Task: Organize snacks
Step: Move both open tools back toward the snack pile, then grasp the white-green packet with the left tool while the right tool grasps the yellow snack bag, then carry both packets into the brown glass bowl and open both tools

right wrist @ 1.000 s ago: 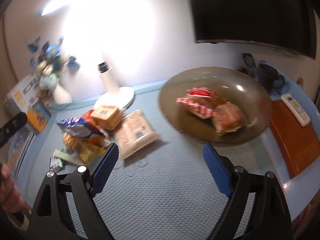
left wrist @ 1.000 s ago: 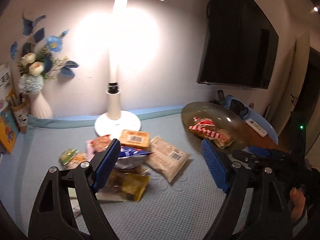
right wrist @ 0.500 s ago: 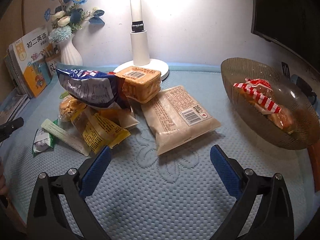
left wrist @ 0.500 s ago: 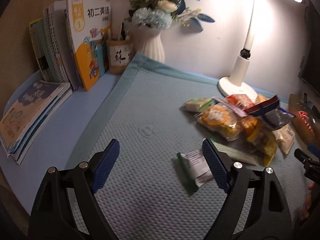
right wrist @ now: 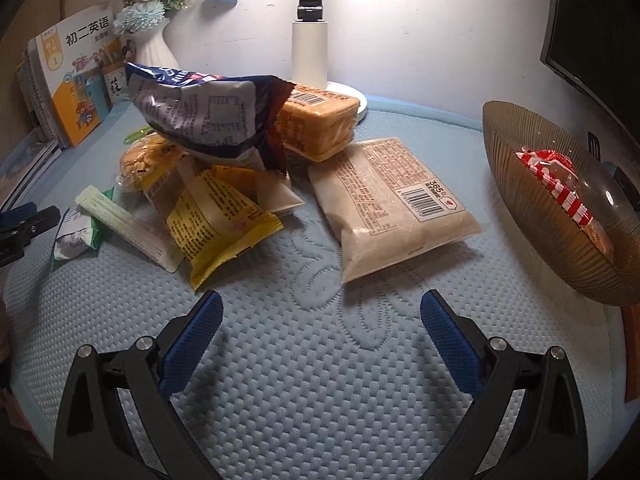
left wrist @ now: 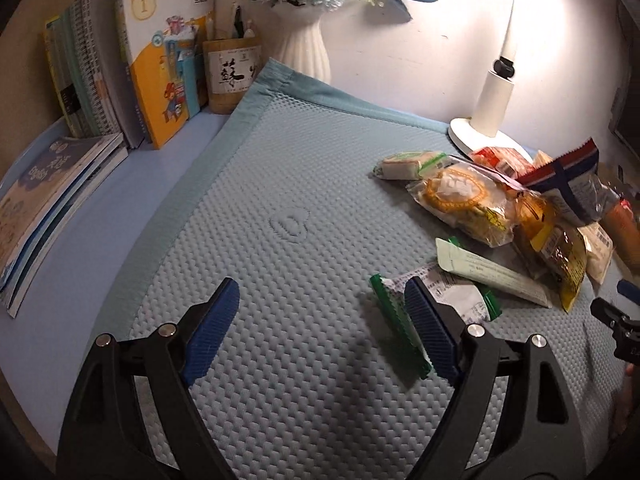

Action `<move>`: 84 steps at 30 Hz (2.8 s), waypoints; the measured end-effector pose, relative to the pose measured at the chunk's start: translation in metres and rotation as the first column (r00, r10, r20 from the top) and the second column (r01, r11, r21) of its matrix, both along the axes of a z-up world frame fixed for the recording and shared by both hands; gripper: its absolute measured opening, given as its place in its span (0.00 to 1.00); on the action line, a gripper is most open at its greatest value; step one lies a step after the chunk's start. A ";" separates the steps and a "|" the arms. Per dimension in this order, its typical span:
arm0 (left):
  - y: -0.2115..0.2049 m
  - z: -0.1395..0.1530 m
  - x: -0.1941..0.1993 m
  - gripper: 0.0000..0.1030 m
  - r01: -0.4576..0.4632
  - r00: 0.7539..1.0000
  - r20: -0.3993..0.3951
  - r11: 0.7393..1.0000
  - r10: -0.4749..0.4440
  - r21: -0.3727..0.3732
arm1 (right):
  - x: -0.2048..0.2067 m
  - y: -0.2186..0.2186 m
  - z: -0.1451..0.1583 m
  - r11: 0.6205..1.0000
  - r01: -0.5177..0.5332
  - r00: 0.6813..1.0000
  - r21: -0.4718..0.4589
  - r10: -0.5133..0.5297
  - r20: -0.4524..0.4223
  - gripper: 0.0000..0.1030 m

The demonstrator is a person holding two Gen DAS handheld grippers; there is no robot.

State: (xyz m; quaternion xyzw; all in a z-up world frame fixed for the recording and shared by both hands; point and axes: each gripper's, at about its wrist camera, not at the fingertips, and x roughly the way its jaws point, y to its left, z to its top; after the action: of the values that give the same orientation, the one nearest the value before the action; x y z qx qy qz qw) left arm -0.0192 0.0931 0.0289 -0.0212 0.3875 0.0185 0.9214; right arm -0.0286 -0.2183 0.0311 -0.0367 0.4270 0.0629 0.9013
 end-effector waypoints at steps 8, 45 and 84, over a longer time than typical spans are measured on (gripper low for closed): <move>-0.030 0.017 0.013 0.89 0.232 0.973 -0.015 0.964 -0.232 0.130 | 0.011 0.007 0.020 0.977 -0.111 0.992 0.183 0.118 -0.032 0.95; -0.086 -0.010 -0.029 0.49 0.454 0.881 -0.140 0.891 -0.451 -0.011 | -0.080 -0.010 0.006 1.000 0.001 0.989 -0.003 -0.002 -0.150 0.54; -0.336 0.095 -0.004 0.49 0.783 0.616 0.008 0.614 -0.788 0.096 | -0.054 -0.222 0.096 0.909 0.400 0.915 0.120 -0.403 0.007 0.41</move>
State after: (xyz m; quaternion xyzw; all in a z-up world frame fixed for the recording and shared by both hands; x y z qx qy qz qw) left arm -0.0227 -0.2426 0.1241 0.1882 0.3336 -0.3708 0.8460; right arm -0.0826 -0.4404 0.1271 0.1033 0.4067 -0.0996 0.9022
